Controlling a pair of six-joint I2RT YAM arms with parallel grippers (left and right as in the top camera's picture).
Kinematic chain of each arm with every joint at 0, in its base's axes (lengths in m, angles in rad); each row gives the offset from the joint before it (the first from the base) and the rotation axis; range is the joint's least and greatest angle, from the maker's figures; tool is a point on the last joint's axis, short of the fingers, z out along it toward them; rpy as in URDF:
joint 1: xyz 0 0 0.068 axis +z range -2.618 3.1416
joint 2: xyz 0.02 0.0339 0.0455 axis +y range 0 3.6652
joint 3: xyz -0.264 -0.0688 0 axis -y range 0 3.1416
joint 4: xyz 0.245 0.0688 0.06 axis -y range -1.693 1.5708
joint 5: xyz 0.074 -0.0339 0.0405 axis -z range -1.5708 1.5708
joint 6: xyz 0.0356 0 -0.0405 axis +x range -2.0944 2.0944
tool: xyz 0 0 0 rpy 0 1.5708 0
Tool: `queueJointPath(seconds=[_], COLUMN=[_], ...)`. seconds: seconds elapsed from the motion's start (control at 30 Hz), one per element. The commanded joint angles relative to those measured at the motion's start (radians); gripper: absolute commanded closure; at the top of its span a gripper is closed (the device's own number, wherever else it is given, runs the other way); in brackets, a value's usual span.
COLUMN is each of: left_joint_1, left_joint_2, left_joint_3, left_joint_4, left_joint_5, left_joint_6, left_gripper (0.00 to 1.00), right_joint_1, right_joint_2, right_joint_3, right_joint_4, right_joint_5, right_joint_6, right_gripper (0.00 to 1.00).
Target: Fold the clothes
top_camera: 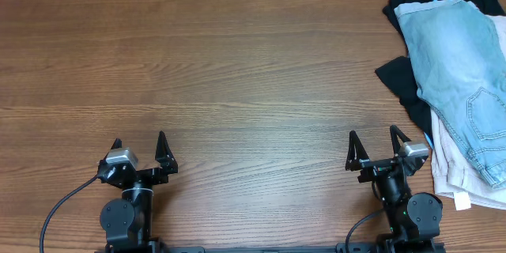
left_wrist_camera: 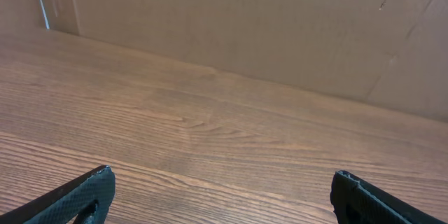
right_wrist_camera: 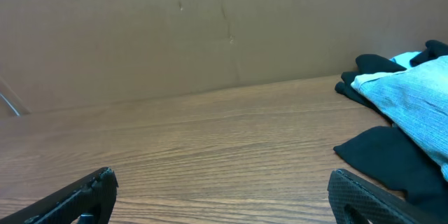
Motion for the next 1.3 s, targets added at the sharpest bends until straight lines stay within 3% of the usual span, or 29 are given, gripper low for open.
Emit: queueJointPath(seconds=[0.0, 0.9, 1.03, 1.27], left_joint_1=[0.010, 0.010, 0.010, 0.010], left_joint_2=[-0.010, -0.010, -0.010, -0.010], left_joint_3=[-0.003, -0.003, -0.003, -0.003], left_joint_4=[-0.002, -0.002, -0.002, -0.002], left_joint_5=[-0.006, -0.006, -0.006, -0.006], left_joint_6=[0.031, 0.031, 0.031, 0.031], left_gripper=[0.00, 0.00, 0.00, 0.00], right_joint_1=[-0.003, -0.003, -0.003, -0.003], right_joint_2=[-0.011, -0.011, -0.011, -0.011], right_joint_3=[-0.010, -0.010, -0.010, -0.010], right_joint_4=[0.003, 0.003, -0.005, -0.002], right_joint_5=[0.010, 0.010, 0.100, 0.114], right_joint_6=[-0.002, -0.002, -0.096, -0.100], right_gripper=[0.00, 0.00, 0.00, 0.00])
